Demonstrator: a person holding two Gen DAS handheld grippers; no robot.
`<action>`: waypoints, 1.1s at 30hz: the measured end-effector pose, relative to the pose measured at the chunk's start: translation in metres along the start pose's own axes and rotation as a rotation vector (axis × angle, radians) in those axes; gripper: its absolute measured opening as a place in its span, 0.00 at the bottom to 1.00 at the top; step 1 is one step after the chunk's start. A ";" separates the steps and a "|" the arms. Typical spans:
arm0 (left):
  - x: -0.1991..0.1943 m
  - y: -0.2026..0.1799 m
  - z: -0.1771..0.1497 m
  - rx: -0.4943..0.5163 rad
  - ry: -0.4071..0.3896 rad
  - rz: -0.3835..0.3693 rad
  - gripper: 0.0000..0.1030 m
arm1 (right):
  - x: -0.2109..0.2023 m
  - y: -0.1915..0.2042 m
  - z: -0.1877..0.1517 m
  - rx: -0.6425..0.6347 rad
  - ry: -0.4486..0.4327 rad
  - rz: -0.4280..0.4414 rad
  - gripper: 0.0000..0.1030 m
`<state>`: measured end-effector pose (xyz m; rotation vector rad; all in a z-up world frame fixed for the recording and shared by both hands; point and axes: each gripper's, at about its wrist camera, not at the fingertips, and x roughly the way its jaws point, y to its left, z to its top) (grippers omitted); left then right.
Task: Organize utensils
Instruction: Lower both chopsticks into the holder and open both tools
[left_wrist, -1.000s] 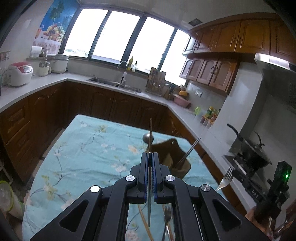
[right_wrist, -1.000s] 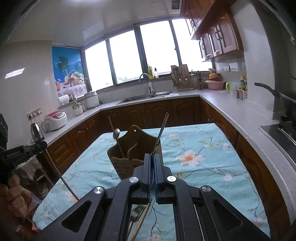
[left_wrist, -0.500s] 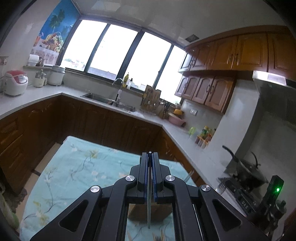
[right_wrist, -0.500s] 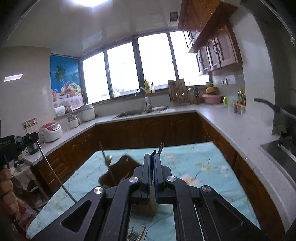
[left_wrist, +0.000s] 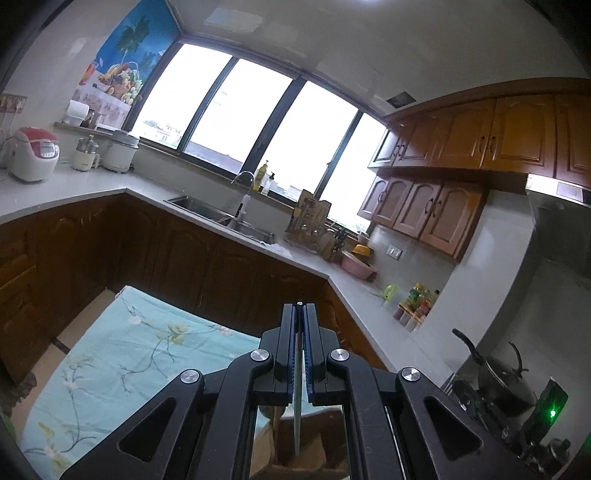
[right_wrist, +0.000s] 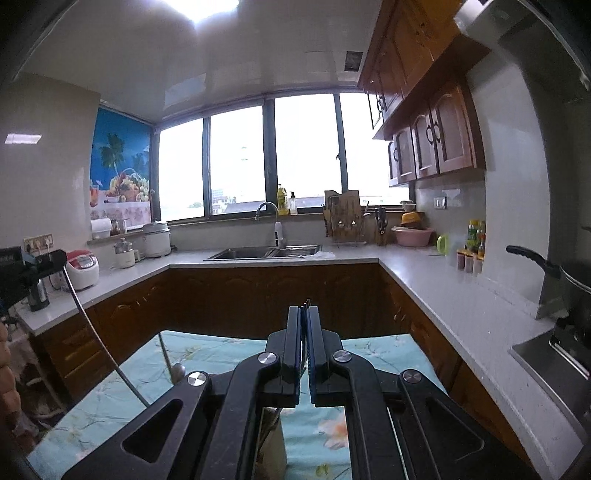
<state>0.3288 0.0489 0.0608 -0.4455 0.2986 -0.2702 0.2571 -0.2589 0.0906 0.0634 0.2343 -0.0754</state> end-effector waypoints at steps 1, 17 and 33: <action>0.008 0.001 -0.005 0.001 0.004 0.006 0.02 | 0.002 0.001 0.000 -0.005 0.001 0.000 0.03; 0.080 0.004 -0.044 0.016 0.117 0.052 0.02 | 0.033 0.020 -0.040 -0.084 0.073 0.018 0.02; 0.081 0.001 -0.055 0.069 0.187 0.071 0.03 | 0.046 0.021 -0.062 -0.076 0.149 0.068 0.03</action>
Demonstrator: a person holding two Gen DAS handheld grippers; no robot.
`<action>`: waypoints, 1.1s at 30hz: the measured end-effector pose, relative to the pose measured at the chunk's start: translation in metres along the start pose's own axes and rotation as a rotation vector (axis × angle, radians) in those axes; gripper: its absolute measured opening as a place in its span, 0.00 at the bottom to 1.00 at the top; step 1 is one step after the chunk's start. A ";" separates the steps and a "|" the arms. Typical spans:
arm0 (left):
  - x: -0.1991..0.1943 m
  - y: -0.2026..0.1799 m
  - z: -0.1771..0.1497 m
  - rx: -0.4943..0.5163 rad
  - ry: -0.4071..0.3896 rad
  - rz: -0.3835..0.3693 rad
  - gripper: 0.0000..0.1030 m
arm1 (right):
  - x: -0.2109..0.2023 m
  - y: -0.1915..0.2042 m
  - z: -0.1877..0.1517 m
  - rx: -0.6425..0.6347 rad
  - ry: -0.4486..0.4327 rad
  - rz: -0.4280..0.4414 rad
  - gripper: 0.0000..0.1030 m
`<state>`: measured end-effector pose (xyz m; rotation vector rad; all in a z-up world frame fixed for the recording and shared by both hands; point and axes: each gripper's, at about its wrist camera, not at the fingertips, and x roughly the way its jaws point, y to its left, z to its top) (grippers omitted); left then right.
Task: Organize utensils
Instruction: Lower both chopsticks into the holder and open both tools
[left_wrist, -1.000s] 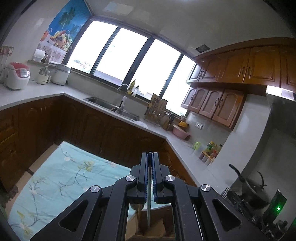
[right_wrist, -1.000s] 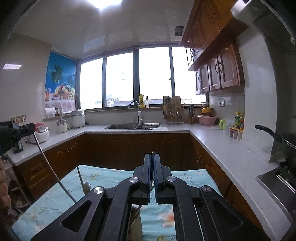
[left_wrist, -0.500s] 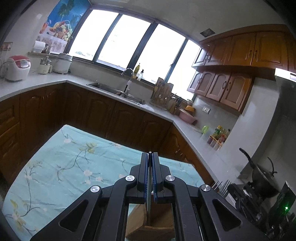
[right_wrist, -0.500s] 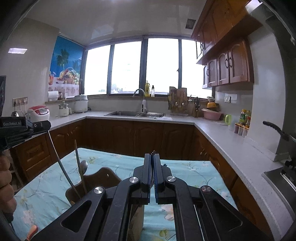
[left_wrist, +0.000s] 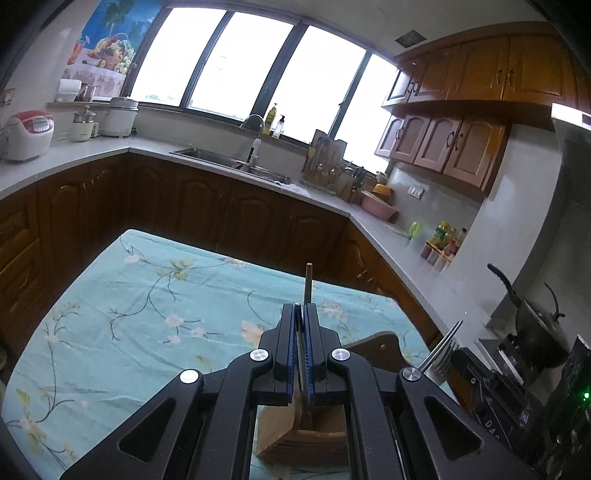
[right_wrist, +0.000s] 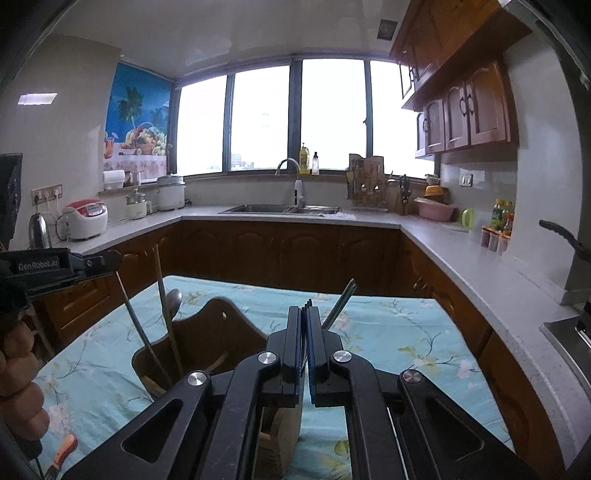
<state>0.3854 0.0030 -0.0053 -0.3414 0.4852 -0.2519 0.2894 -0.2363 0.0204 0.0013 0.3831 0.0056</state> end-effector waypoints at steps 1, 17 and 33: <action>0.000 0.000 0.001 0.004 0.000 0.000 0.03 | 0.001 -0.001 -0.001 0.001 0.005 0.003 0.03; 0.005 0.001 0.001 0.035 0.041 -0.011 0.06 | 0.004 -0.006 -0.006 0.031 0.034 0.016 0.05; 0.004 -0.006 0.001 0.027 0.067 0.005 0.21 | -0.005 -0.013 -0.007 0.078 0.031 0.034 0.37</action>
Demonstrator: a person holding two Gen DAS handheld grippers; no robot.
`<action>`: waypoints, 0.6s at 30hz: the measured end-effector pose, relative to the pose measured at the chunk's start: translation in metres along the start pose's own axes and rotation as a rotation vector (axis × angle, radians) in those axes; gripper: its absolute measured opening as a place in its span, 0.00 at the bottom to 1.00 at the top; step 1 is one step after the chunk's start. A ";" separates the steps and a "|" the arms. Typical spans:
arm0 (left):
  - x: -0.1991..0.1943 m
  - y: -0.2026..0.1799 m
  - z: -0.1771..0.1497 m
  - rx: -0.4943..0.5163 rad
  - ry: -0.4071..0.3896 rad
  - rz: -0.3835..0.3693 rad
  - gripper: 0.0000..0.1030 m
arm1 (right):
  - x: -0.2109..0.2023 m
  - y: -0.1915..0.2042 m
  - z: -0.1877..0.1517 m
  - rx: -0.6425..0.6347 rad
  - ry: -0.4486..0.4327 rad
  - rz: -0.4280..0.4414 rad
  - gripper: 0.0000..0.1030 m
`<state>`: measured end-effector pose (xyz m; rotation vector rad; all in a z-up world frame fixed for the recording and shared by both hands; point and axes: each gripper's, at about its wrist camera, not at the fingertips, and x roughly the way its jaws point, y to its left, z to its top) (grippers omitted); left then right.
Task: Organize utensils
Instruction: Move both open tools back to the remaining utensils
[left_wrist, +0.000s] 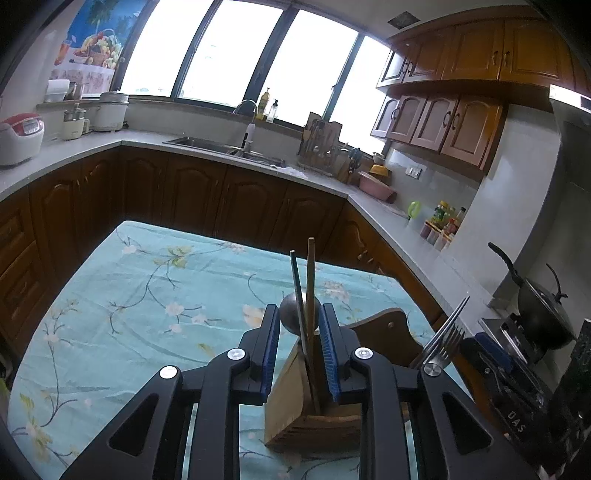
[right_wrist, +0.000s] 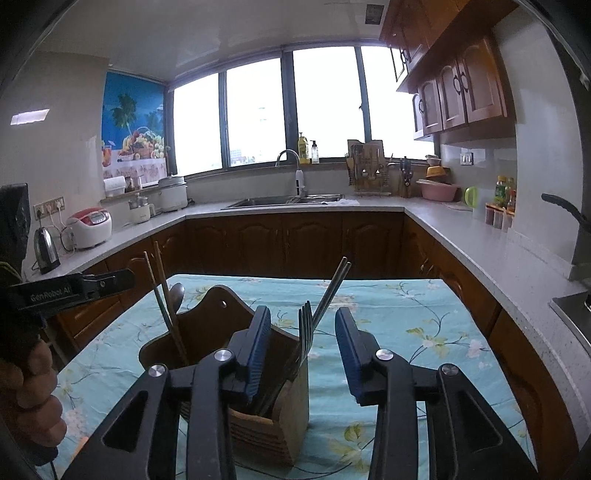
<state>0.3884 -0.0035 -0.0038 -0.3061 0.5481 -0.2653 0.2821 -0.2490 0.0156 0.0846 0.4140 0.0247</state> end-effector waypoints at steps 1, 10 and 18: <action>0.000 0.000 0.000 -0.002 0.004 -0.001 0.22 | 0.000 0.000 0.000 0.002 0.002 0.002 0.37; -0.014 0.000 -0.007 -0.010 0.020 0.011 0.46 | -0.011 -0.005 -0.003 0.059 0.012 0.021 0.57; -0.045 0.009 -0.043 -0.031 0.112 0.053 0.70 | -0.031 -0.013 -0.027 0.159 0.072 0.063 0.74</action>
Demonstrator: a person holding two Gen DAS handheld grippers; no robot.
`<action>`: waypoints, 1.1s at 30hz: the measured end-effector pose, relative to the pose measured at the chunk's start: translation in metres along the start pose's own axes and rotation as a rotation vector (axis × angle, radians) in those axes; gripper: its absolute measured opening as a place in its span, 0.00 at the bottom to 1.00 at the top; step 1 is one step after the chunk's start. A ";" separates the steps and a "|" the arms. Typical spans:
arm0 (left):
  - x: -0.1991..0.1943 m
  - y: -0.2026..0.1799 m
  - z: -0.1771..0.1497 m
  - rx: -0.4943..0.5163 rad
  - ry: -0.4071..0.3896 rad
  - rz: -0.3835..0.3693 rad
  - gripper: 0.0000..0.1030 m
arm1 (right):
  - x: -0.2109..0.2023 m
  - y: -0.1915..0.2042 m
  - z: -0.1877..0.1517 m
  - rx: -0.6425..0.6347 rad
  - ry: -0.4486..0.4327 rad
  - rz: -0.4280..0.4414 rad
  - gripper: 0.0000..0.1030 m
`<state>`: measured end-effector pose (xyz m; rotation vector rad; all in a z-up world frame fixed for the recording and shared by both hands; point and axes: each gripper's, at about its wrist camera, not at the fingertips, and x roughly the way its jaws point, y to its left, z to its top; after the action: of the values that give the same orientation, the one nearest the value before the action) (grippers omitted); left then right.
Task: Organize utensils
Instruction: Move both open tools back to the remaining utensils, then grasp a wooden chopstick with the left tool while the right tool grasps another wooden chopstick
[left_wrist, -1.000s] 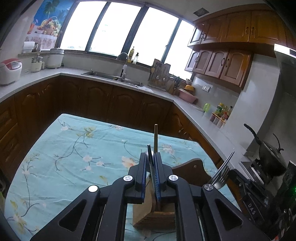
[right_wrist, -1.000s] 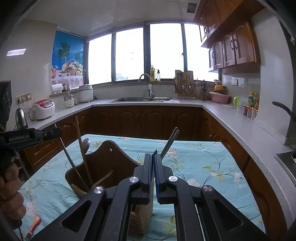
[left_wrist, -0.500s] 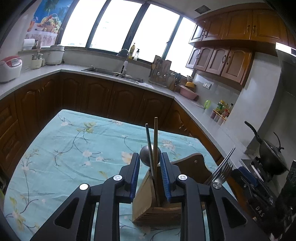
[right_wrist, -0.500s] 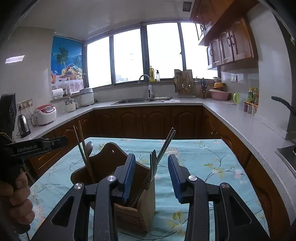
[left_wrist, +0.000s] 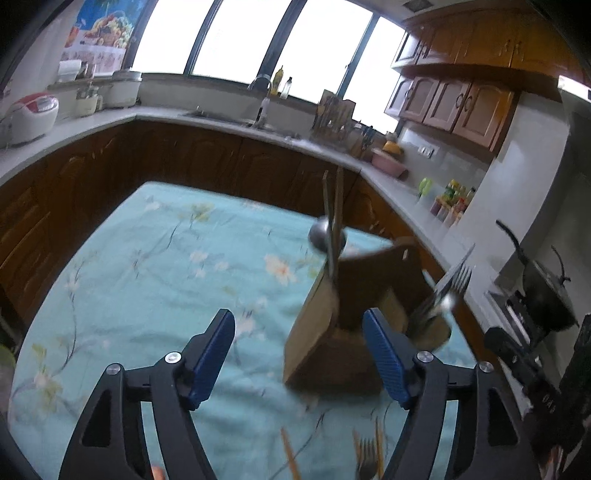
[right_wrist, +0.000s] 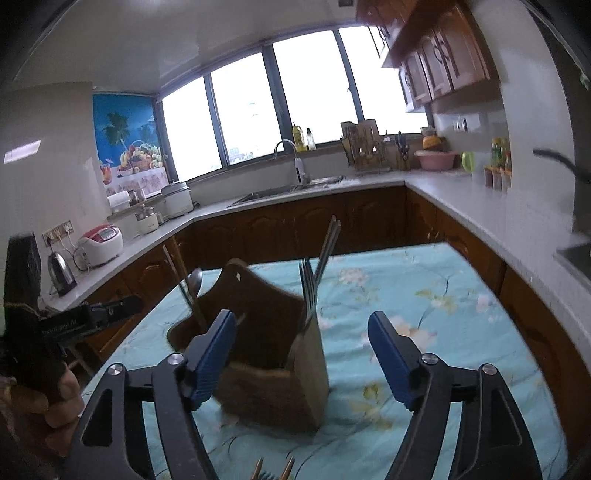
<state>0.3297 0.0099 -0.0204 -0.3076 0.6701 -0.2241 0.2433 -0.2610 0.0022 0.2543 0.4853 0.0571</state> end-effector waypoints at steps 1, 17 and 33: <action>-0.003 0.001 -0.003 -0.003 0.013 0.006 0.70 | -0.001 -0.001 -0.002 0.010 0.010 0.002 0.75; -0.051 0.015 -0.061 -0.046 0.171 0.080 0.70 | -0.034 -0.005 -0.063 0.081 0.152 -0.027 0.75; -0.069 0.014 -0.091 -0.019 0.222 0.135 0.73 | -0.041 0.001 -0.106 0.161 0.262 -0.020 0.84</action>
<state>0.2204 0.0252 -0.0530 -0.2566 0.9091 -0.1237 0.1573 -0.2402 -0.0696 0.4021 0.7541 0.0315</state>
